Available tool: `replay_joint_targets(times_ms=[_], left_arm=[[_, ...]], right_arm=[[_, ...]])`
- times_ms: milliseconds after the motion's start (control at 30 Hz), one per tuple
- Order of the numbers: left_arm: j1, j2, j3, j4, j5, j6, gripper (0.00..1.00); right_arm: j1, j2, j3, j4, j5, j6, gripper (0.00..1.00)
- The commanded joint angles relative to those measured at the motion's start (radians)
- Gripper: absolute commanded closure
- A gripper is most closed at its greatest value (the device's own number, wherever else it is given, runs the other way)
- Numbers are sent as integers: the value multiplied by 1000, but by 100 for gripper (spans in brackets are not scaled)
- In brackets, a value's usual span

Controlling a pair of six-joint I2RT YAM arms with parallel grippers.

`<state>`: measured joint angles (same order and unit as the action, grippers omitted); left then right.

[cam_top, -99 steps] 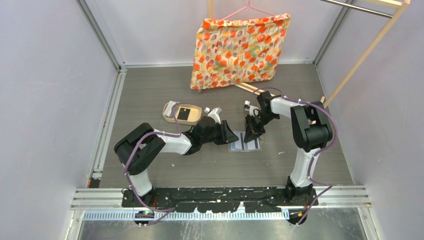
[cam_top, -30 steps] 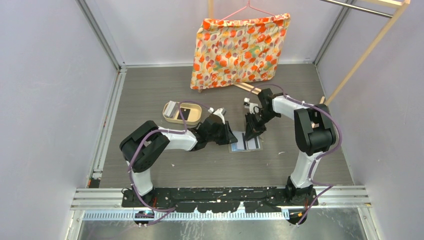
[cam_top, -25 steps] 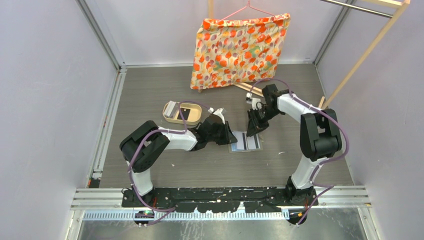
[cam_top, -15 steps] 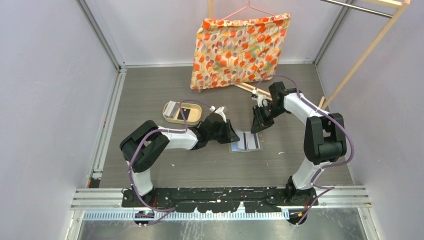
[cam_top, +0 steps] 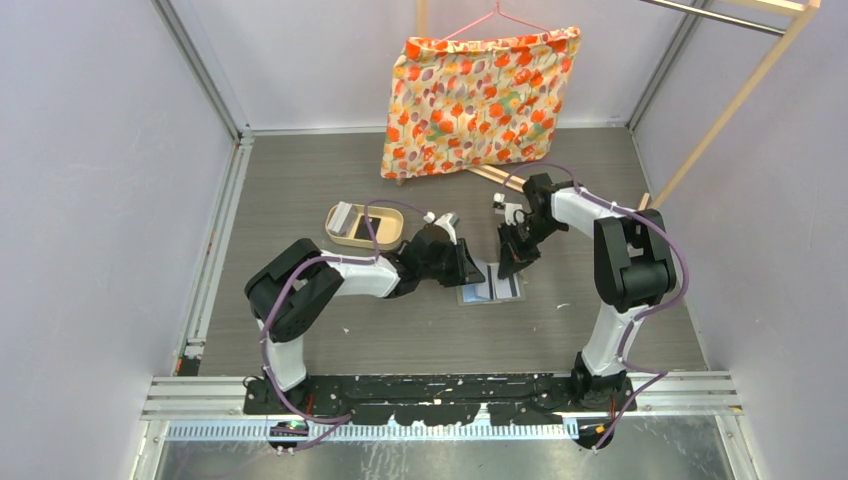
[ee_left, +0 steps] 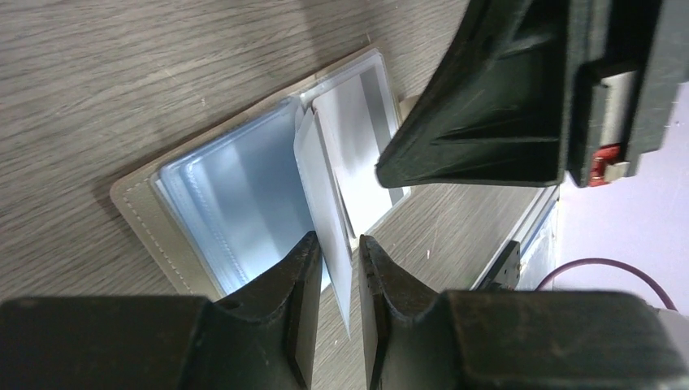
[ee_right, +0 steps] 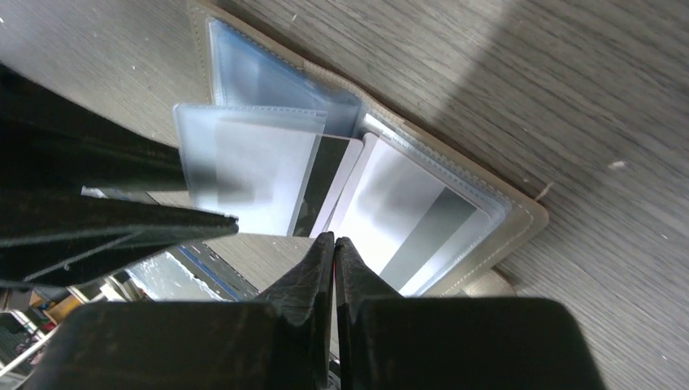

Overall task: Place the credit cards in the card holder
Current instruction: Turn over the card slot in the card holder.

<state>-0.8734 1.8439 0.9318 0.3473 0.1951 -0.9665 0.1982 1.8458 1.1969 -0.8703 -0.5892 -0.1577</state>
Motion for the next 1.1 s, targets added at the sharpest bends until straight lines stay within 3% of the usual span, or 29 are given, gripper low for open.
replay_joint_targets(times_ms=[0,633,867,1067], left_arm=[[-12,9,39,32,27,-5,75],[-15,33,57,-2,26,0,75],[-15,5,84,-117,-16,36,81],[-17,1,131,-190,0,48,77]], right_arm=[[19,34,18,19,1,49,92],[67,82,28,56,-71,101,93],[-17,-20,43,16,-20,48,93],[-78,-112,35,8,-30,33,92]])
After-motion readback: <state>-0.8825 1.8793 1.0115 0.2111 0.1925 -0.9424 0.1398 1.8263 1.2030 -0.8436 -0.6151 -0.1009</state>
